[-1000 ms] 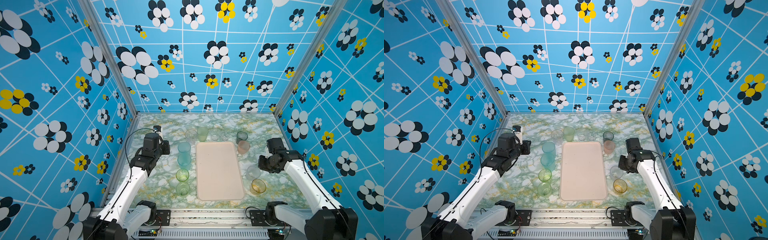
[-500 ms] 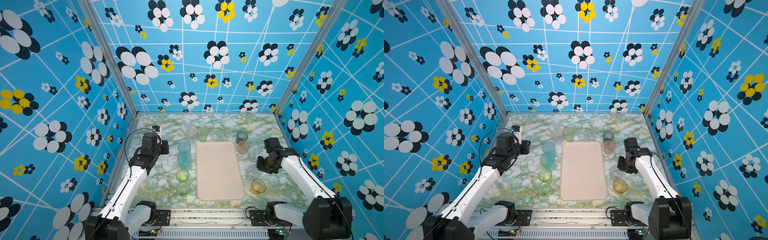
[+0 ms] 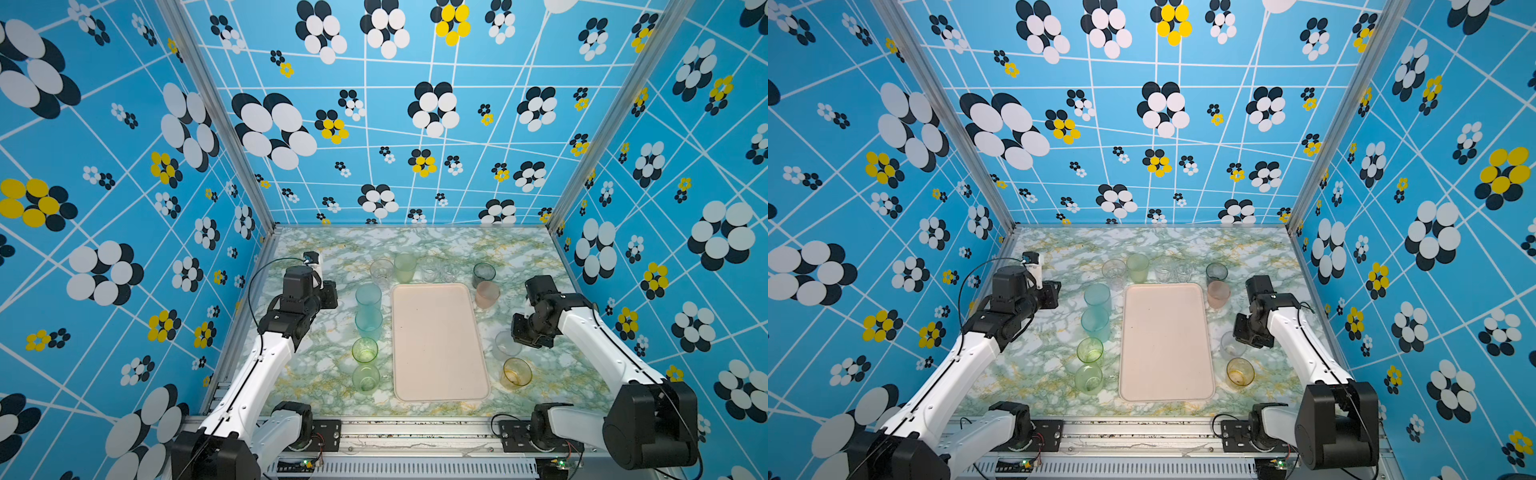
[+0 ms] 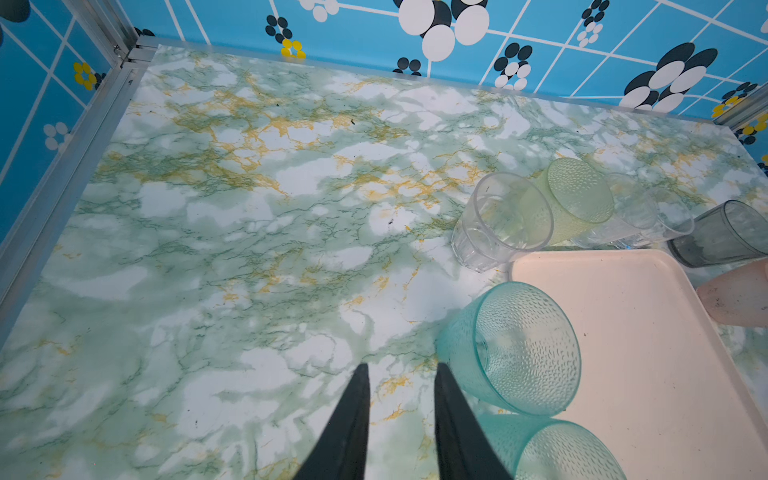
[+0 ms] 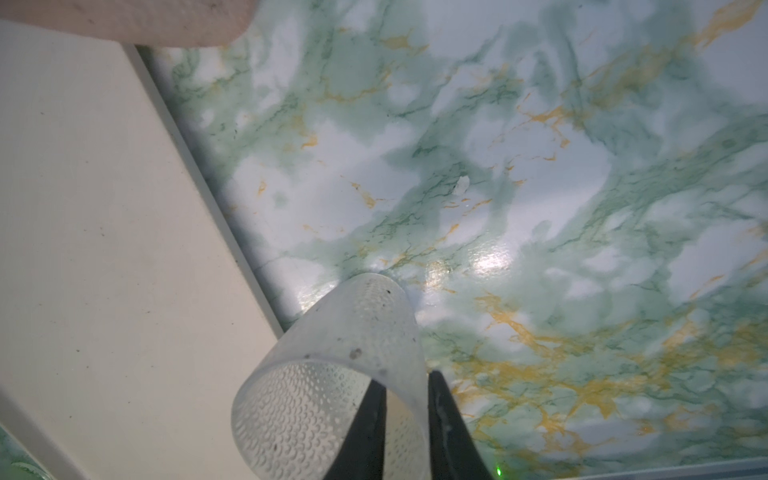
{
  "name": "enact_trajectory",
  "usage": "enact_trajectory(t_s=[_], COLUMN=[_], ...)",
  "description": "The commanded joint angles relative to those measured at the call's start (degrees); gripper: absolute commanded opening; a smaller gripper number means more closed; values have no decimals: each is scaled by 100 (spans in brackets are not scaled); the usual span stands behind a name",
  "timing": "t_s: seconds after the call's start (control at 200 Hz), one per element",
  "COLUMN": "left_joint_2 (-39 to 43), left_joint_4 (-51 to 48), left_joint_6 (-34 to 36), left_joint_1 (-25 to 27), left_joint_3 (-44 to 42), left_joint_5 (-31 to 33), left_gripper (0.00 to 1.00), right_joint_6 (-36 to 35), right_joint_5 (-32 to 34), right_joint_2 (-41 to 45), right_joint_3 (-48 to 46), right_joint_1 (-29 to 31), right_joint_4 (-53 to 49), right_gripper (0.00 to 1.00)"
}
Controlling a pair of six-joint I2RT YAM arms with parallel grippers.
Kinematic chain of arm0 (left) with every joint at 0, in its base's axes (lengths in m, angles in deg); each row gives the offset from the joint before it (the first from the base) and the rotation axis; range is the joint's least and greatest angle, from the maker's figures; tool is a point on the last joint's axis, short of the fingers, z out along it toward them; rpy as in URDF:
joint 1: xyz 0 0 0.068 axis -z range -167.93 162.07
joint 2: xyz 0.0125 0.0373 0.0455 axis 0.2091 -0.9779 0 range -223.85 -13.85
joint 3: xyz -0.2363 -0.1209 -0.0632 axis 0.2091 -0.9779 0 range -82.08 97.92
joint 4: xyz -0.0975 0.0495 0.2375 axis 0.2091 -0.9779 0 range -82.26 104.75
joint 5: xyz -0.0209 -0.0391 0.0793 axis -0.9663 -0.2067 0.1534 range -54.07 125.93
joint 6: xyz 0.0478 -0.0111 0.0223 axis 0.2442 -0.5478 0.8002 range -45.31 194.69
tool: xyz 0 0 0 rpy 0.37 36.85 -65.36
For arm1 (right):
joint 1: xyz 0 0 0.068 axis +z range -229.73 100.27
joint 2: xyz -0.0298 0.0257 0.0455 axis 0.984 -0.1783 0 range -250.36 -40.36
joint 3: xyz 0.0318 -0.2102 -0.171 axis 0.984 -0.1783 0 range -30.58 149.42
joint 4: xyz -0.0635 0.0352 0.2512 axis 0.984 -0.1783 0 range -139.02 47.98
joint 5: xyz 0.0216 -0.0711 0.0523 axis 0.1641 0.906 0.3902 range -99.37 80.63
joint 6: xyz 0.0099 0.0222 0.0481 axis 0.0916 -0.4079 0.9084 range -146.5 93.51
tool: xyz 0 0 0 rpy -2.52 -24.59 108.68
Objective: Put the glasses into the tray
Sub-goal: 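Close the right gripper on the clear dimpled glass and lift it, then carry the clear glass over the tray and lower it onto the tray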
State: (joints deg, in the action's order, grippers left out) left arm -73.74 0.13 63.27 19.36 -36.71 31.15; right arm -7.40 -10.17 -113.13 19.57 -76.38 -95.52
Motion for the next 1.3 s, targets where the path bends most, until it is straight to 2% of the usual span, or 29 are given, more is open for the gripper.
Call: enact_trajectory(t_s=[0.0, 0.305, 0.455, 0.565, 0.76, 0.91, 1.075, 1.295], left_joint_2=[-9, -13, -22, -72, -128, -188, -325, -495], left_joint_4=[152, 176, 179, 174, 125, 108, 124, 156], left_joint_6=[-44, -39, -36, -34, -49, -79, -130, -159], left_joint_1=[-70, -87, -90, -94, -91, -87, -79, -61], left_joint_3=[-106, -124, -116, -85, -12, 34, 112, 243], left_joint_5=[-94, -129, -114, -100, -146, -207, -303, -421], left_gripper=[28, 28, 28, 28, 28, 28, 28, 28], right_joint_6=[0, -20, -26, 6, 127, 191, 75, -124], right_joint_5=[-82, -47, 98, 405, 746, 753, 643, 460], right_joint_2=[-69, -32, 170, 375, 449, -277, -1685, -3290], right_joint_3=[-24, 3, 71, 286, 1175, 1938, 2935, 4499], right_joint_1=[52, 84, 138, 280, 1191, 2076, 2853, 3272], right_joint_4=[-178, -176, -70, -94, -257, -126, 49, 71], right_gripper=[19, 6, 1, 0, 0, 0, 0, 0])
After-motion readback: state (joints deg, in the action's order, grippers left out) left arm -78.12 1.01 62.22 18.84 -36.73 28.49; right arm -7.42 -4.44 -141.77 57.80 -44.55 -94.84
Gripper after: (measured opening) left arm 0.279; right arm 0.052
